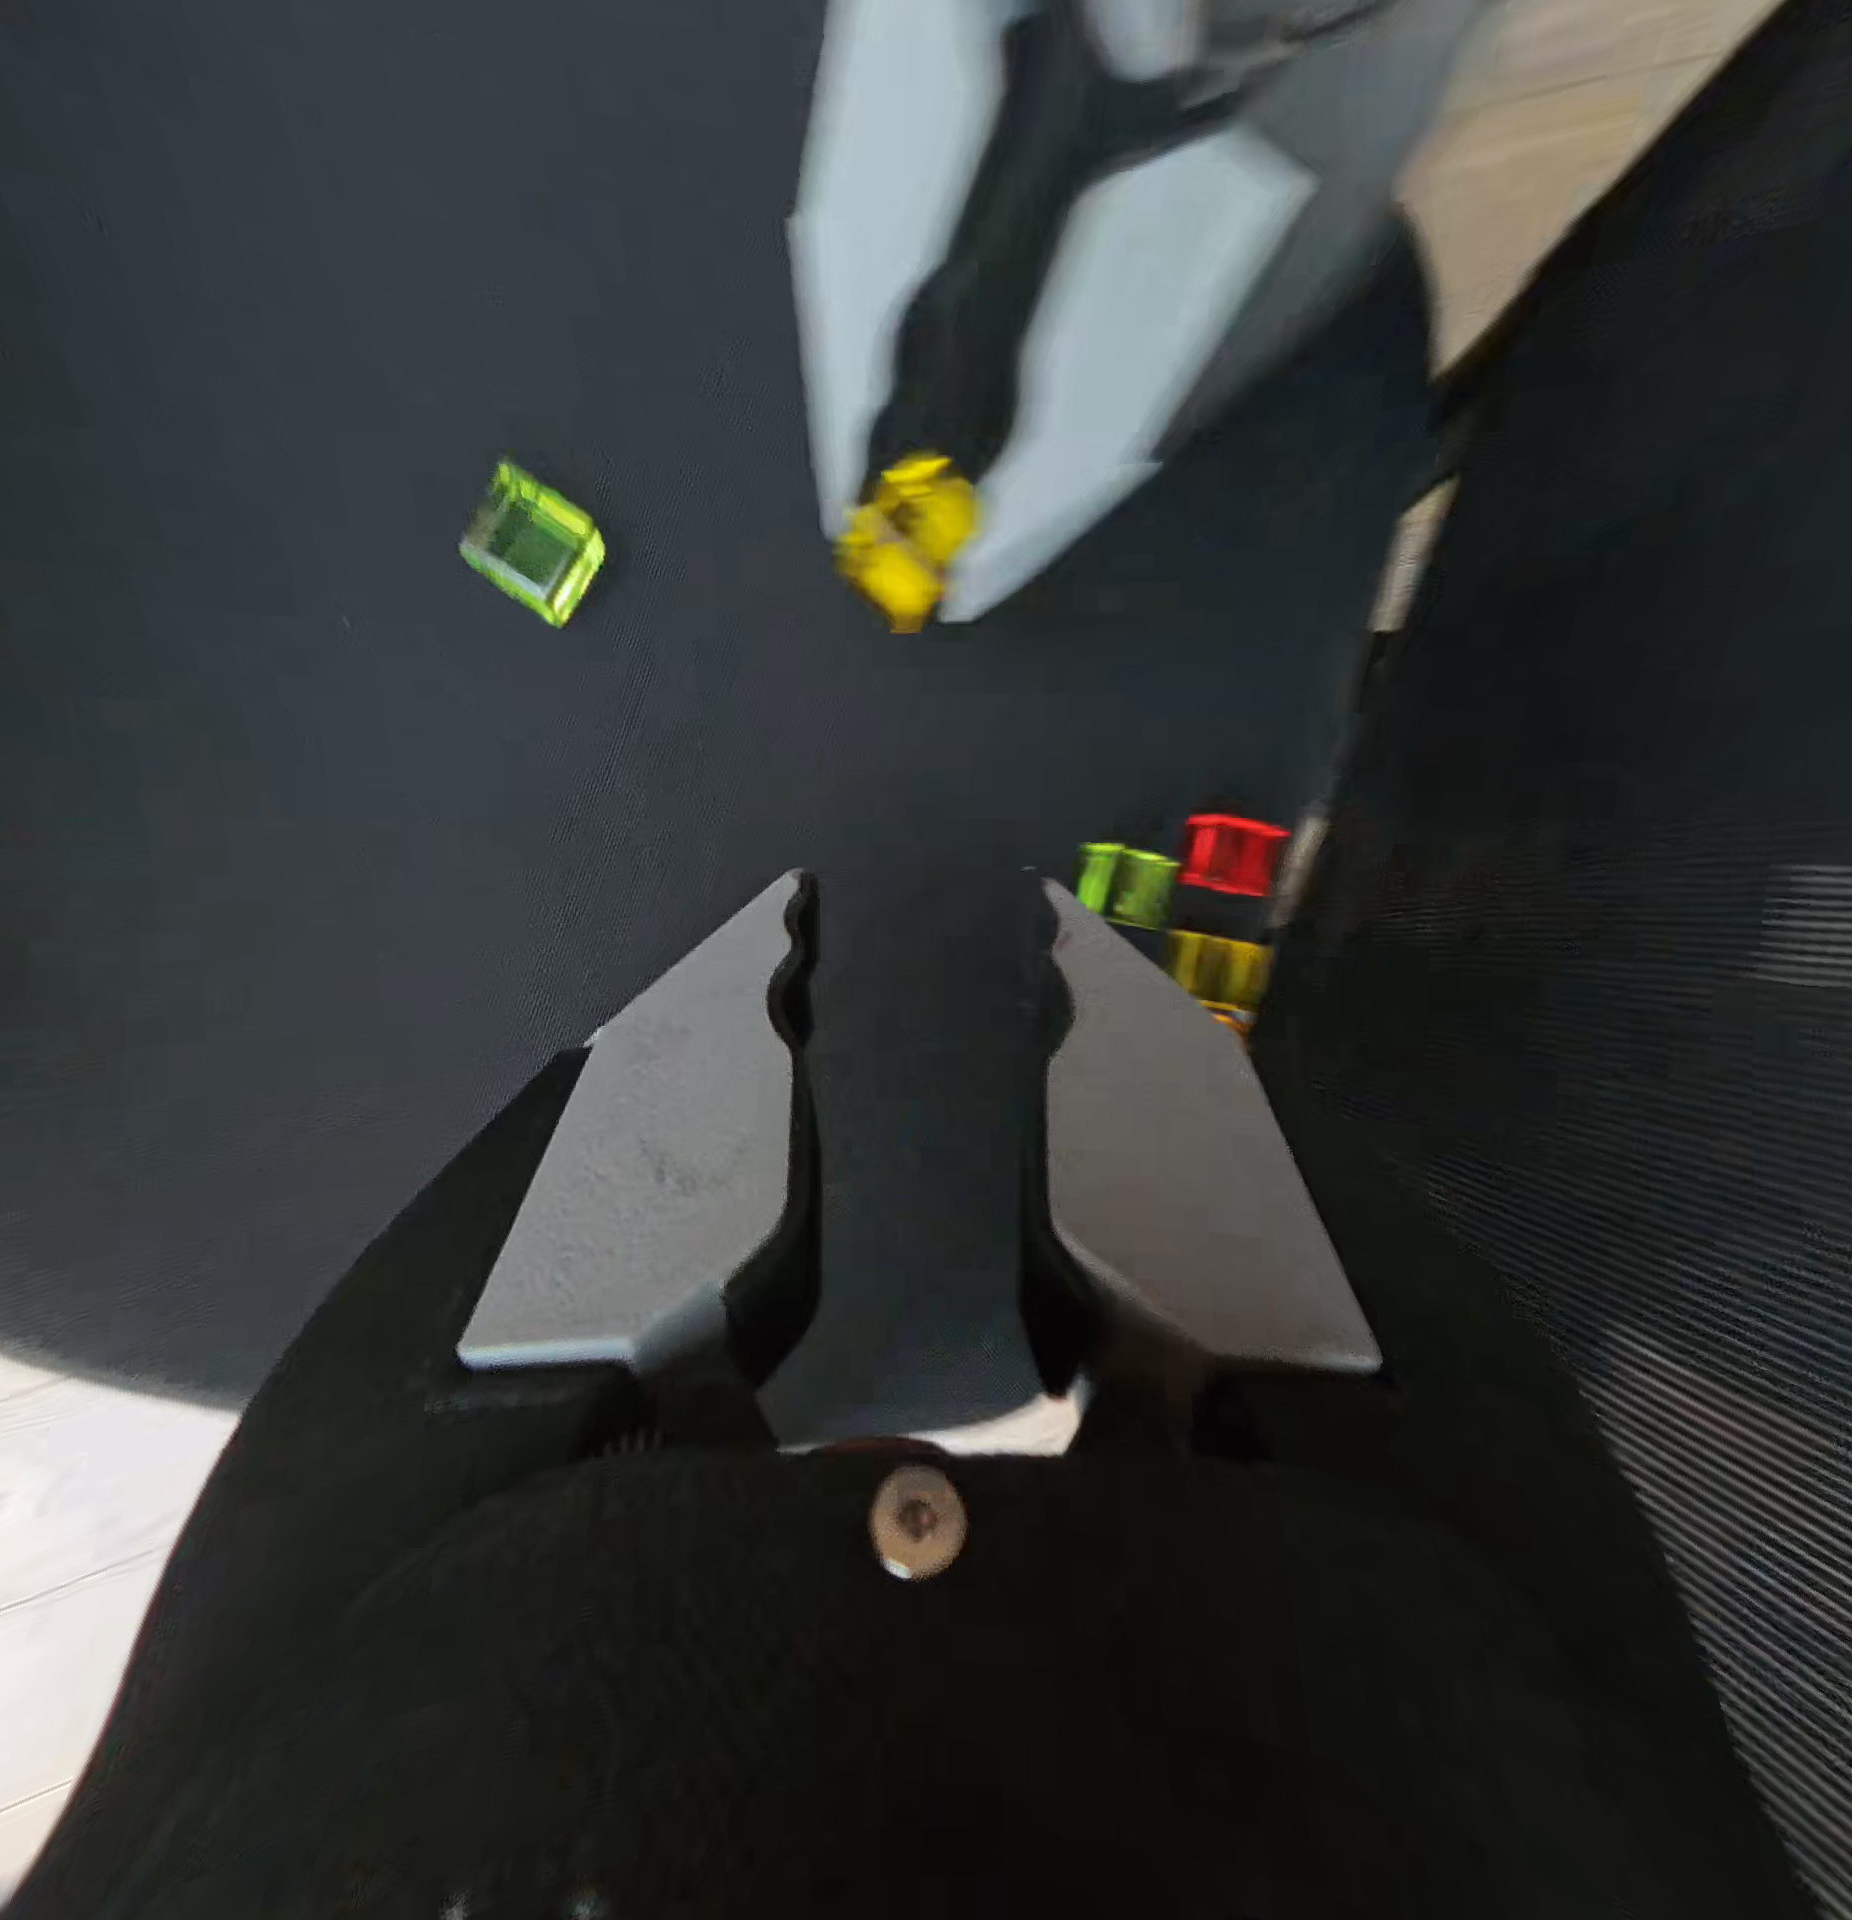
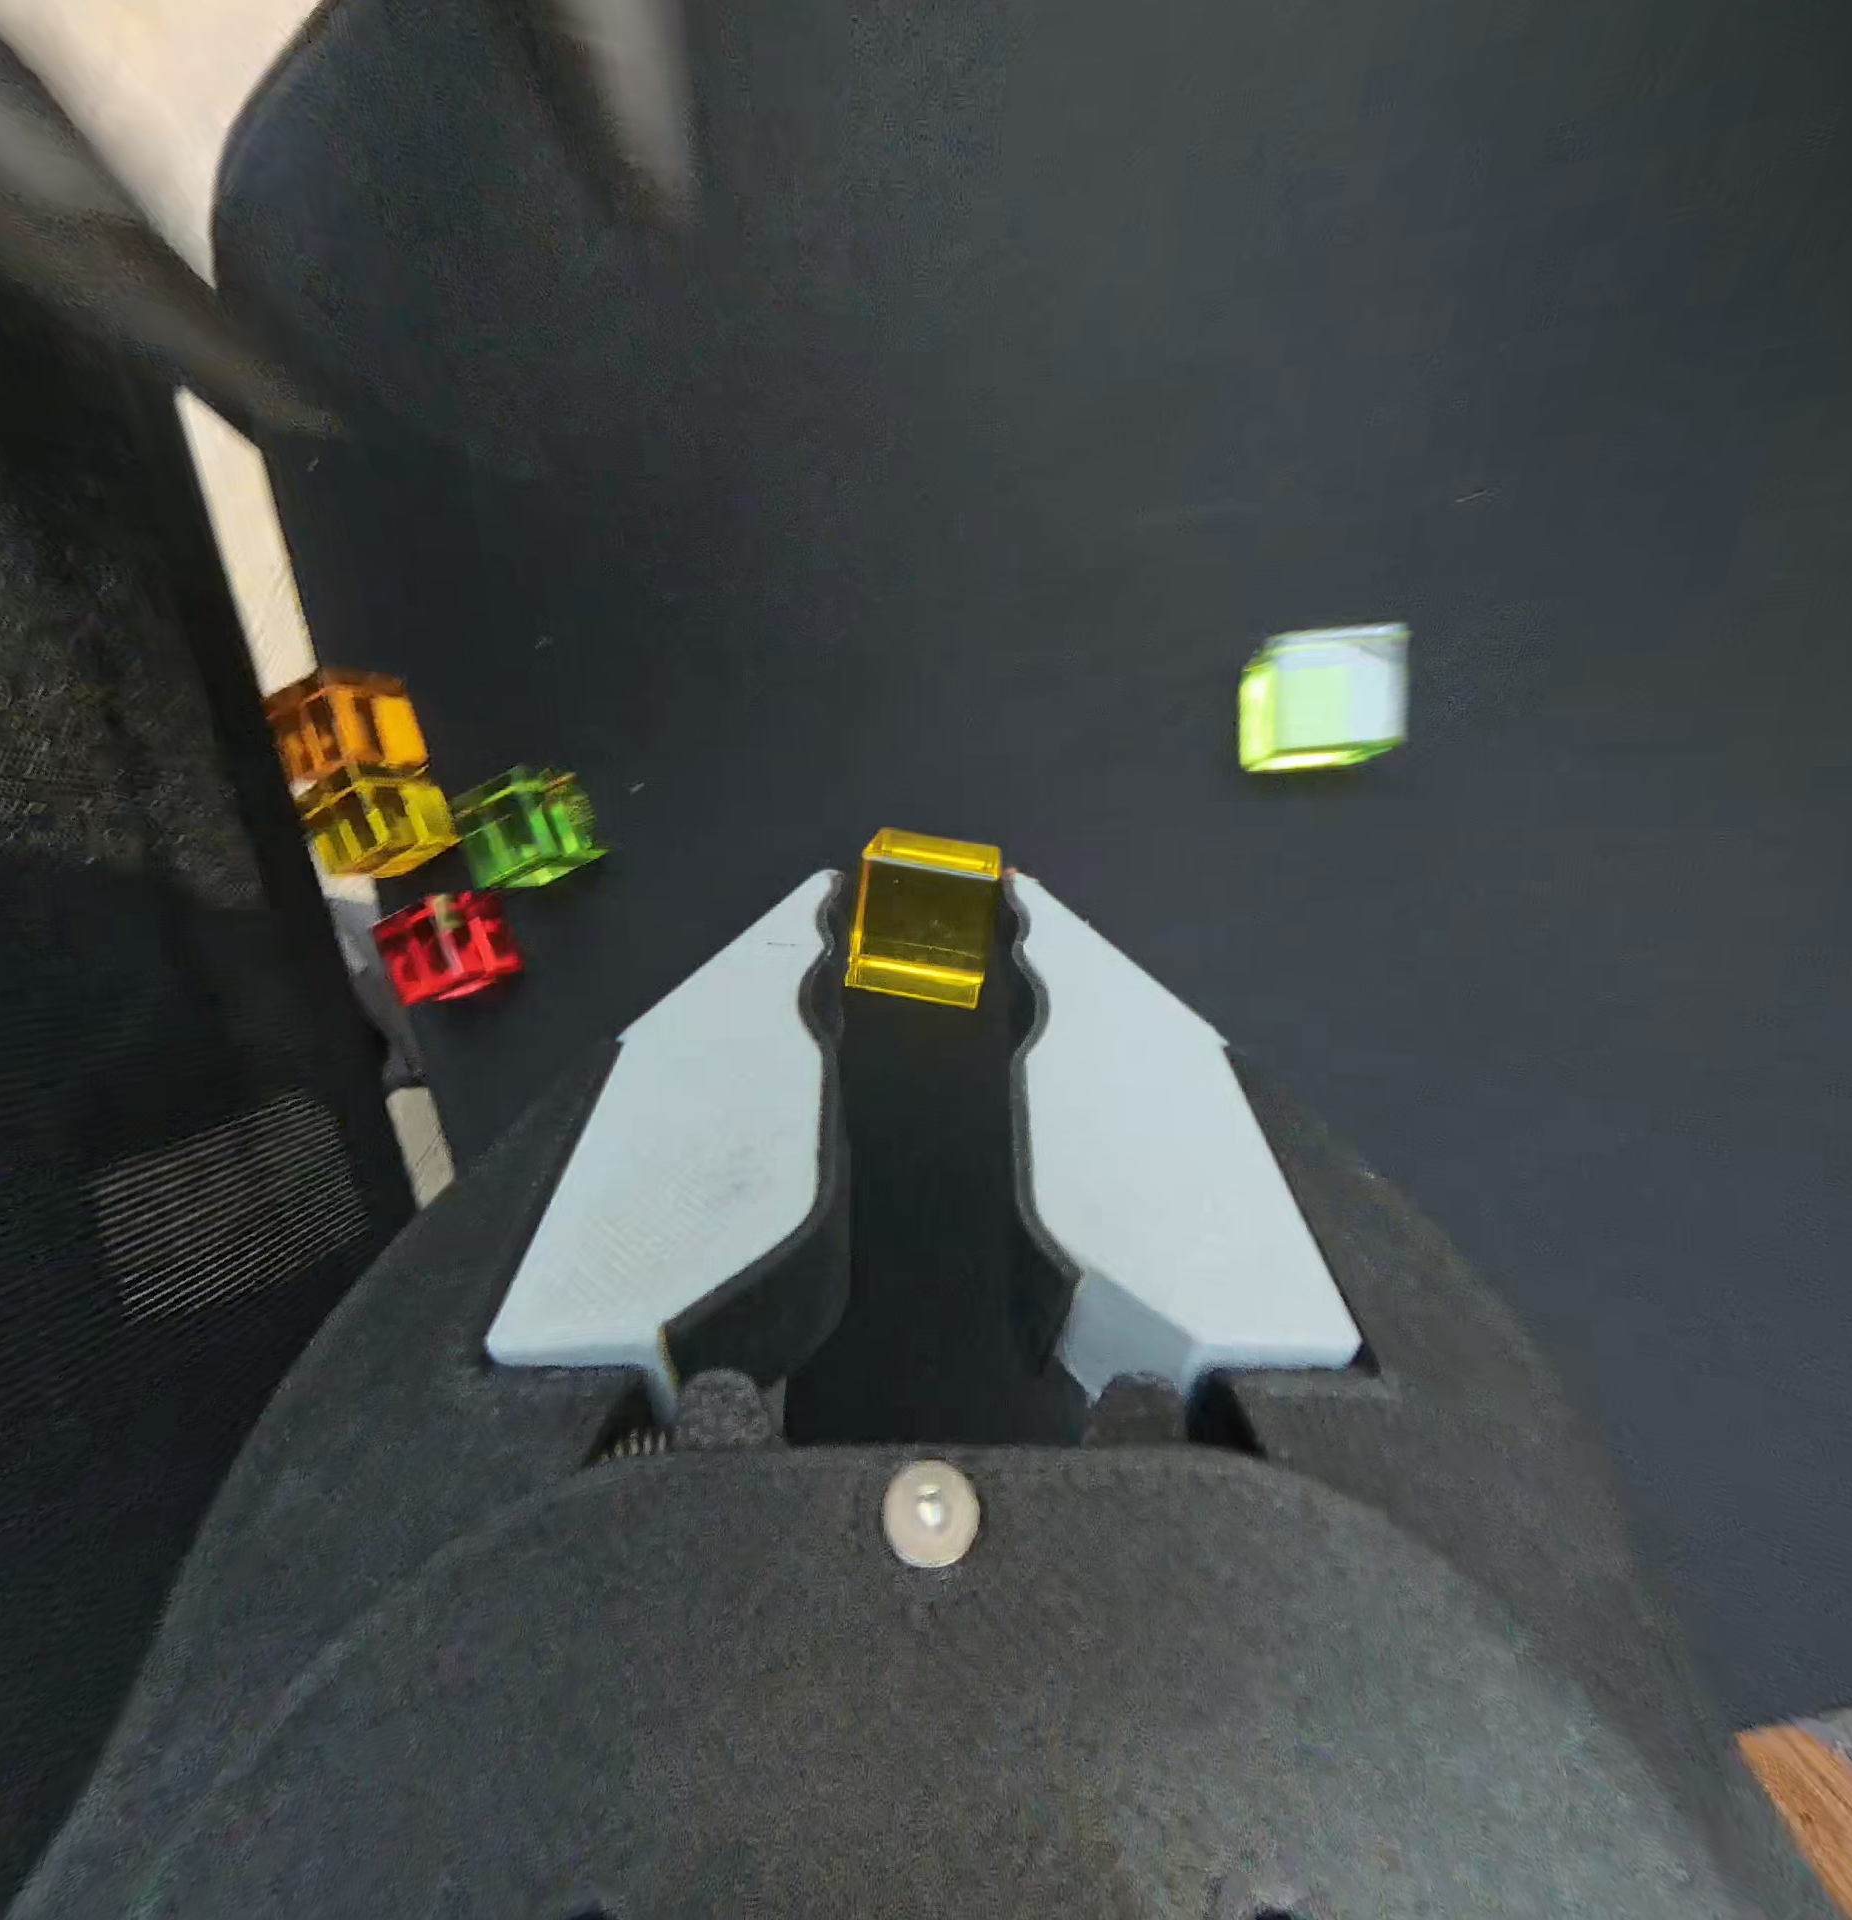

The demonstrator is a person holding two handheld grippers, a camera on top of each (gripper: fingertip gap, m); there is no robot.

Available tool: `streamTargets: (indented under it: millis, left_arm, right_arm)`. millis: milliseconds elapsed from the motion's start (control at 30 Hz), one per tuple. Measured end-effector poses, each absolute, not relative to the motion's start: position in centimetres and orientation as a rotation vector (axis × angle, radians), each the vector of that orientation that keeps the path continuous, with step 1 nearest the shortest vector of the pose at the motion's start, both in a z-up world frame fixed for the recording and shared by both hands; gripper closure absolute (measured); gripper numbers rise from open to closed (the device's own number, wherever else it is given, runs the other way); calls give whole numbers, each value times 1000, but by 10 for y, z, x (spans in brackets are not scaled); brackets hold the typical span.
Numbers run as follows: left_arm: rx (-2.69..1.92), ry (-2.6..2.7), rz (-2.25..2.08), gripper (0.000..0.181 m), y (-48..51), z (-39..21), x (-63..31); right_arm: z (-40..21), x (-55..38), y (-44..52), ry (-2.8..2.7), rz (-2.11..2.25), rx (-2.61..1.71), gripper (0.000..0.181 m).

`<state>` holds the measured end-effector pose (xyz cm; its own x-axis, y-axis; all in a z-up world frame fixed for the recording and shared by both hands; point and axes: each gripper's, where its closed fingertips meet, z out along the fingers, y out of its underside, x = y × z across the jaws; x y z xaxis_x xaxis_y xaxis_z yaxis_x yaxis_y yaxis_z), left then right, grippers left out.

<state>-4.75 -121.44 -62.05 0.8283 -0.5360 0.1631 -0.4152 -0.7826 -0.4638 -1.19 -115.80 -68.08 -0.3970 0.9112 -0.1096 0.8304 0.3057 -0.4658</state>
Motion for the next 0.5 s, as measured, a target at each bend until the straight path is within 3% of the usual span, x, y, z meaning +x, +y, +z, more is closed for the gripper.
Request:
streamTargets:
  millis: [100, 333, 500]
  left_arm:
    - [-2592, 845, -383, 144, -1241, -540, -39]
    - [-2855, 717, -124, 170, -1332, -366, -62]
    - [-3035, 486, -26, 181, -1366, -345, -69]
  right_arm:
    - [-666, -36, -1128, -2306, 667, -1656, 155]
    - [-652, -74, -1104, -2265, 711, -1742, 155]
    - [-668, -86, -1094, -2326, 584, -1676, 155]
